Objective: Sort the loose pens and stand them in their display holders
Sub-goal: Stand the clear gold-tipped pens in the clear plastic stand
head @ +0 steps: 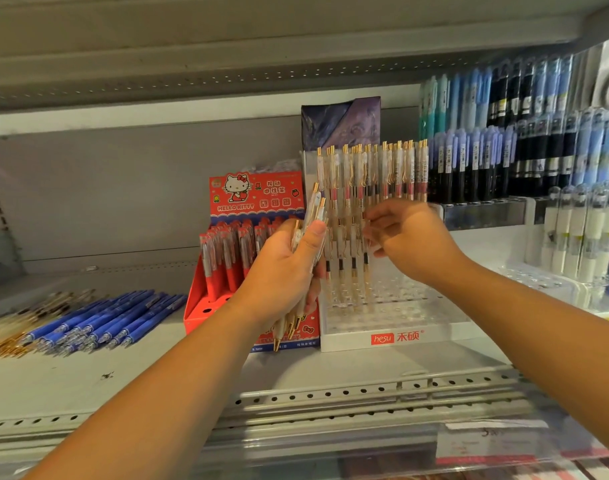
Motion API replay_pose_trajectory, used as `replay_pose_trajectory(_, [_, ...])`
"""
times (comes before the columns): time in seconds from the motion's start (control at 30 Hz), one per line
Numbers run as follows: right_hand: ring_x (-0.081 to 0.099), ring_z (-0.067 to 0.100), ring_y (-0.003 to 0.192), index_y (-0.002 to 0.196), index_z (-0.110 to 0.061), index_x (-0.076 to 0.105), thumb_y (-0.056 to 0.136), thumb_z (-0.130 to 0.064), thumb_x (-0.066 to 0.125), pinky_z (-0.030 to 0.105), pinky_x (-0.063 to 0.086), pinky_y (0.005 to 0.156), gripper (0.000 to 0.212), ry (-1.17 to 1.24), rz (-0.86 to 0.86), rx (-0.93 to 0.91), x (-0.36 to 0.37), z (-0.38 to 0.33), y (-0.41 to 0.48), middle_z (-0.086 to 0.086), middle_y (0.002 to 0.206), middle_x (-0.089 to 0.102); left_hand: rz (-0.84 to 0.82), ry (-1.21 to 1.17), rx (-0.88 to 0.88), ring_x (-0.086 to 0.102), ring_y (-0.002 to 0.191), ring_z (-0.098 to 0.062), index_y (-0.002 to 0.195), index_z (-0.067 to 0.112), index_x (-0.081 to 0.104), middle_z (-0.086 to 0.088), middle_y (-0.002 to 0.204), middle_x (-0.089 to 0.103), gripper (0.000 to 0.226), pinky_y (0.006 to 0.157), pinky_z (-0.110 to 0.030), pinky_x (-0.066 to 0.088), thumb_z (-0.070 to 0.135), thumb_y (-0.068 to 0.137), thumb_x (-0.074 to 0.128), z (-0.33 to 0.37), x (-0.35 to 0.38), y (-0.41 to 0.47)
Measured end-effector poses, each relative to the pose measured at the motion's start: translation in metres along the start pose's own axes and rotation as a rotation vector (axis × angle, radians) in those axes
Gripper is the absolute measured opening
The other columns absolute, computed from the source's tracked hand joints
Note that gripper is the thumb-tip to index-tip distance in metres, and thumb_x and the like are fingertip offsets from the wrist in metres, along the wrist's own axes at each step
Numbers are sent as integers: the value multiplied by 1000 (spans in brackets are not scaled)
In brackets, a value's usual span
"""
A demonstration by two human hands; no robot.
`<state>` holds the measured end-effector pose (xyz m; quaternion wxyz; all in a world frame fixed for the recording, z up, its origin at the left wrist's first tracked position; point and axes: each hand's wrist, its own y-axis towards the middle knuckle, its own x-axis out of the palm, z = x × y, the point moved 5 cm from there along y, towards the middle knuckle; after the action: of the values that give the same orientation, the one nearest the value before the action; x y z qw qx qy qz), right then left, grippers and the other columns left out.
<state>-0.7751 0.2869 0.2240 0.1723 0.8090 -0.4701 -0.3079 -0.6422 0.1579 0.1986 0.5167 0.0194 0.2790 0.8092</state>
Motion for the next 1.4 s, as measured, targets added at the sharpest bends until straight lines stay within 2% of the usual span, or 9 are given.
replay_pose_trajectory(0.13, [65, 8, 75, 96, -13, 64, 88, -3, 69, 16, 54, 65, 14, -99, 16, -40, -2, 0, 0, 0, 85, 68, 5, -28, -8, 48, 43, -20, 111, 30, 51, -1, 65, 58, 29, 40, -28, 45, 54, 97, 42, 0, 1, 1])
replay_pose_trajectory(0.3, [59, -4, 71, 95, -9, 70, 83, -6, 76, -2, 44, 62, 14, -199, 40, -82, -4, 3, 0, -11, 77, 64, -7, -10, 0, 49, 44, -19, 110, 33, 53, 0, 64, 60, 19, 40, -28, 45, 47, 100, 46, 2, 1, -1])
replay_pose_trajectory(0.43, [63, 3, 78, 101, -13, 73, 85, -15, 76, 18, 53, 76, 17, -269, 70, -91, -6, 3, -1, -8, 83, 68, -12, -30, 12, 49, 42, -18, 111, 38, 53, 0, 66, 61, 15, 40, -29, 45, 45, 99, 51, 3, 0, -2])
replay_pose_trajectory(0.5, [56, -4, 74, 105, -16, 73, 88, -18, 72, 13, 47, 68, 18, -326, 113, -106, -7, 1, -4, -17, 81, 62, -22, -36, 30, 49, 41, -18, 113, 37, 53, 0, 65, 61, 17, 39, -28, 45, 44, 98, 52, 3, 0, -2])
replay_pose_trajectory(0.63, [57, -1, 76, 112, -23, 65, 90, -19, 64, 8, 42, 58, 22, -249, 210, -191, -8, -20, -15, -15, 91, 61, -48, -45, 58, 47, 40, -19, 111, 34, 54, -4, 66, 59, 20, 38, -27, 43, 46, 95, 54, 4, 2, -3])
replay_pose_trajectory(0.83, [70, 11, 78, 107, -18, 65, 90, -17, 69, 25, 55, 54, 17, 221, -77, -125, 19, -40, -31, 3, 94, 69, -76, -83, 82, 43, 41, -25, 116, 31, 53, -9, 59, 53, 34, 39, -30, 40, 48, 88, 59, 7, 4, -3])
replay_pose_trajectory(1.03, [72, 13, 79, 106, -15, 64, 88, -8, 69, 25, 58, 57, 19, 353, -98, -62, 22, -36, -31, 4, 91, 70, -67, -62, 86, 44, 45, -32, 117, 34, 53, -25, 64, 54, 34, 39, -32, 41, 53, 89, 56, 7, 4, -4])
replay_pose_trajectory(1.23, [74, 22, 83, 109, -6, 62, 90, -5, 66, 26, 59, 65, 19, 469, -48, 12, 21, -29, -29, 16, 105, 67, 0, 15, 81, 55, 42, -18, 114, 34, 52, -1, 55, 60, 15, 40, -30, 47, 41, 101, 48, 4, 0, -2])
replay_pose_trajectory(1.4, [74, 21, 81, 107, -7, 62, 91, -3, 63, 31, 61, 65, 16, 522, 35, 30, 13, -27, -27, 13, 103, 66, 64, 101, 106, 59, 52, -11, 108, 38, 54, 10, 61, 63, 8, 48, -33, 53, 36, 103, 48, 6, -4, -3])
